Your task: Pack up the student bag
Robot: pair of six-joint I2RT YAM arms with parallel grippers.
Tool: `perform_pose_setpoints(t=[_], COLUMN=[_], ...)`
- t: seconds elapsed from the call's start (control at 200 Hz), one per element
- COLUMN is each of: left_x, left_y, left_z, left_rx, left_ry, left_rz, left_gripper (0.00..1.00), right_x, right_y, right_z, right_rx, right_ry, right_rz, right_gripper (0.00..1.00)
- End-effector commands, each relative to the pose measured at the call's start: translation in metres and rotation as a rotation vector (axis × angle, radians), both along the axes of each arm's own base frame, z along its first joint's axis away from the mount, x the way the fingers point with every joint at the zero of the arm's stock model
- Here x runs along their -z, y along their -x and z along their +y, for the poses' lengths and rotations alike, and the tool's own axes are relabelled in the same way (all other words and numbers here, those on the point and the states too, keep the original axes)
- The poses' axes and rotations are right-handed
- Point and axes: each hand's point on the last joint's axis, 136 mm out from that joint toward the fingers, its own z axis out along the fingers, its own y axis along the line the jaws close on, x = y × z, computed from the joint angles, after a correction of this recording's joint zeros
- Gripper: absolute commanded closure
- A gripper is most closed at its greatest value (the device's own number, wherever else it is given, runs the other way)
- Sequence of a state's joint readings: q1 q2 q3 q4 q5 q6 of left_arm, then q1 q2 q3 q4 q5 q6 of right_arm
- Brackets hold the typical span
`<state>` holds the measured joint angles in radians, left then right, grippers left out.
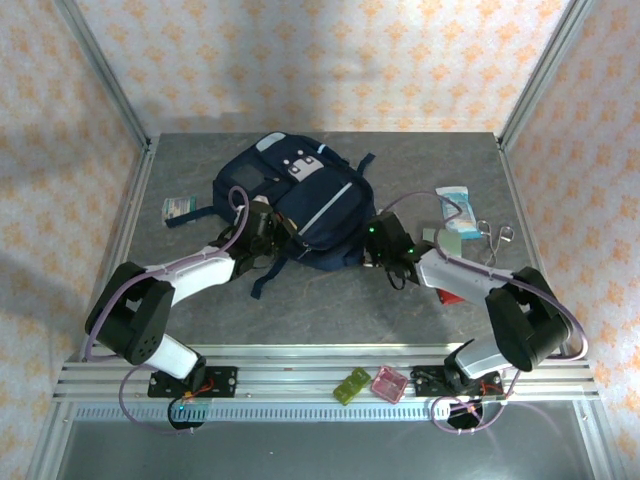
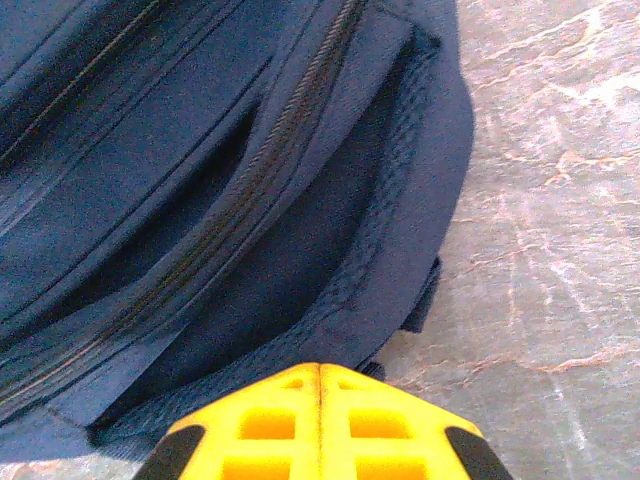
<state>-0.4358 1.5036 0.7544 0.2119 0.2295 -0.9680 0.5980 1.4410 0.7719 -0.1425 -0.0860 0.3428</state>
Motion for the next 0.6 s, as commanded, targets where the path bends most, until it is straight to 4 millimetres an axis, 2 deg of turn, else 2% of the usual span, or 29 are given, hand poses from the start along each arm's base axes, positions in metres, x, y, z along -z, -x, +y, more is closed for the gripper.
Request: perform_pose_setpoints(t=[0.0,0.115,0.215,0.38,0.596], left_x=[-0.042,-0.063,-0.085,-0.105,-0.12], left_y=[-0.015,-0.015,-0.014,-0.011,-0.009], left_z=[-0.013,-0.019,-0.026,-0.036,-0.045], left_rx=[0.045,0.049,0.051,0.055,0.057], left_ry=[0.054,0.128,0.185,0.23,0.294], left_rz=[-0.116,-0.14,-0.171,-0.196,-0.219], left_gripper=[1.0,1.0,1.0,1.0,1.0], right_x=[-0.031,-0.061,-0.077,-0.076,-0.07], right_y=[0.005,0.014,0.025,0.034,0.026], right_z=[0.021,0.053,0.082,0.117,0.132], right_rx=[-0.054,-0.106,-0.151,-0.167,-0.125], right_ry=[-0.072,-0.174,-0.252,-0.287,-0.266], right_rz=[-0.066,-0.105,-0.109,-0.086,-0.099], right_gripper=[0.99,0.78,0.67,0.55,0.52])
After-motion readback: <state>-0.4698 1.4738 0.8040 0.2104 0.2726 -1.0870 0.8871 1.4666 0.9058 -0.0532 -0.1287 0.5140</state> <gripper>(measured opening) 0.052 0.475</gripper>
